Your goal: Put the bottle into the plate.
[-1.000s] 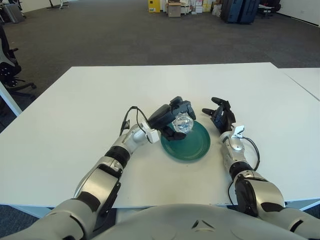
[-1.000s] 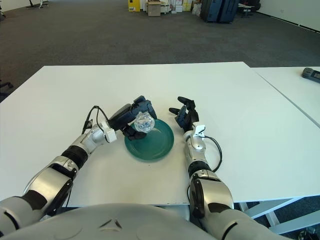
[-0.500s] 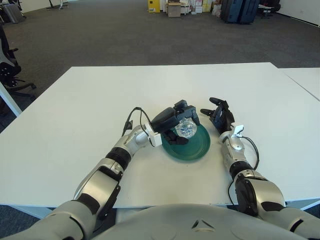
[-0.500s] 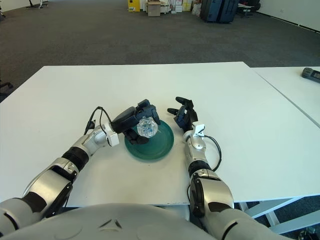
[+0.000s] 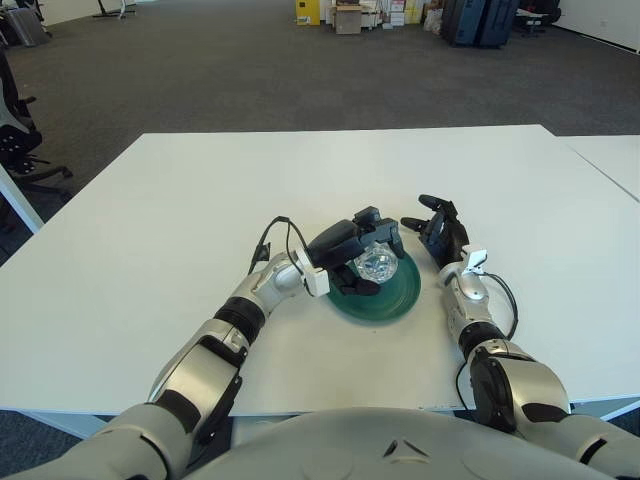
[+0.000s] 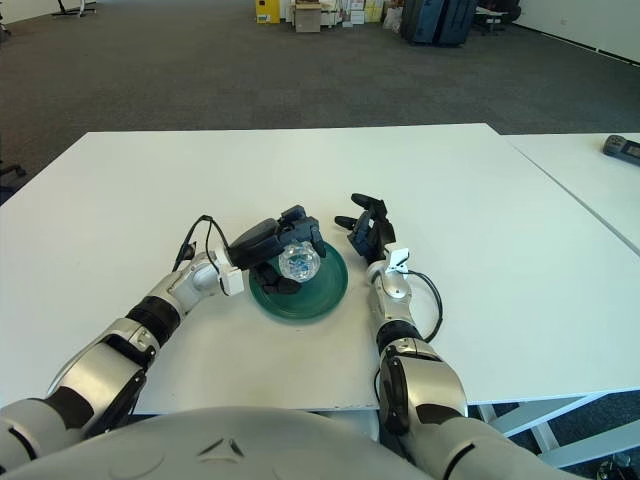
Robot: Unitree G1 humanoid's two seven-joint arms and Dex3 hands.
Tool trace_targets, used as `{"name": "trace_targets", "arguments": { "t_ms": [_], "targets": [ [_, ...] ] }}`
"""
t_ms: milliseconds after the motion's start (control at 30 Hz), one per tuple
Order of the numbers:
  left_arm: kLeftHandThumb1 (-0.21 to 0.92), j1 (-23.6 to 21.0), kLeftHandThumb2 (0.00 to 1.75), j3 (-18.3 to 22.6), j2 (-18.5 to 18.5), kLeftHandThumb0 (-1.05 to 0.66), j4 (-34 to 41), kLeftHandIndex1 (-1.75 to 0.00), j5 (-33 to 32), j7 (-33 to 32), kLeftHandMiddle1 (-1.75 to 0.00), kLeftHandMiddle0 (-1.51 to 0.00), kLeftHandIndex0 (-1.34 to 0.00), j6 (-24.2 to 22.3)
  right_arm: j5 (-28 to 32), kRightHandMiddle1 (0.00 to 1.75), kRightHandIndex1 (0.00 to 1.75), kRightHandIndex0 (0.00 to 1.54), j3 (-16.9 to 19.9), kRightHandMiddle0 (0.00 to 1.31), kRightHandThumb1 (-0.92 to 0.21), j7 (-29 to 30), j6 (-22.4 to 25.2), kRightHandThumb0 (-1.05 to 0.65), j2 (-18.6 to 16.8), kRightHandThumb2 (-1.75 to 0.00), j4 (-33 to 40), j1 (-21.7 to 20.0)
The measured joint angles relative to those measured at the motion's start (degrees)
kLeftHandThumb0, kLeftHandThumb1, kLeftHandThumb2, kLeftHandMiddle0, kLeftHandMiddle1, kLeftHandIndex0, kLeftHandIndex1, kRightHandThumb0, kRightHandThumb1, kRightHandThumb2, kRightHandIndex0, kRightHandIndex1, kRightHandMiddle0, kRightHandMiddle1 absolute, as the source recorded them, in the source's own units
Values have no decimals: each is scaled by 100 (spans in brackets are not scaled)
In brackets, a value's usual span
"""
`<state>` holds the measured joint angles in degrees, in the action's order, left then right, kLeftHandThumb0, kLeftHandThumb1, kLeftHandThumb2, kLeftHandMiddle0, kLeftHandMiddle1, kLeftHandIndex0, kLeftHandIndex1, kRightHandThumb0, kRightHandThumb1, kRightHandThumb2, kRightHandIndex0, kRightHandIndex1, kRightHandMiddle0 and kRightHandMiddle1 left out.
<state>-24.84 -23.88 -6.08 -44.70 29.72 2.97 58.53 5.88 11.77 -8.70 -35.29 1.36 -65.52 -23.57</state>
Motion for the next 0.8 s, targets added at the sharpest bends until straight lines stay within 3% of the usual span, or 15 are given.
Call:
{"name": "trace_targets", "arguments": {
  "t_ms": [433,667,733,800],
  "targets": [
    [35,38,127,10,131,-45,-208,-175,-346,277,-175,-114,-58,-246,51,113,76,52,65,2,-92,-47,0,-88,-21,-109,-22,-7],
    [33,-145,130,156,403,-47,-789,-175,-1443,1238,-175,-108,-60,-242,147,115,83,53,200,3,-92,-80,-27,-89,-53,-107,-99,-19],
    [63,-239,87,198,431,-41,-934,-172,-1756,1629,-175,-66,-41,-204,160,115,84,54,214,3,-92,-79,-34,-89,-69,-107,-115,-26],
    [71,-353,69,231,432,-55,-1130,-151,-1955,1995,-170,-34,-21,-118,164,116,85,55,224,4,-92,-73,-37,-89,-77,-108,-129,-34]
  ]
}}
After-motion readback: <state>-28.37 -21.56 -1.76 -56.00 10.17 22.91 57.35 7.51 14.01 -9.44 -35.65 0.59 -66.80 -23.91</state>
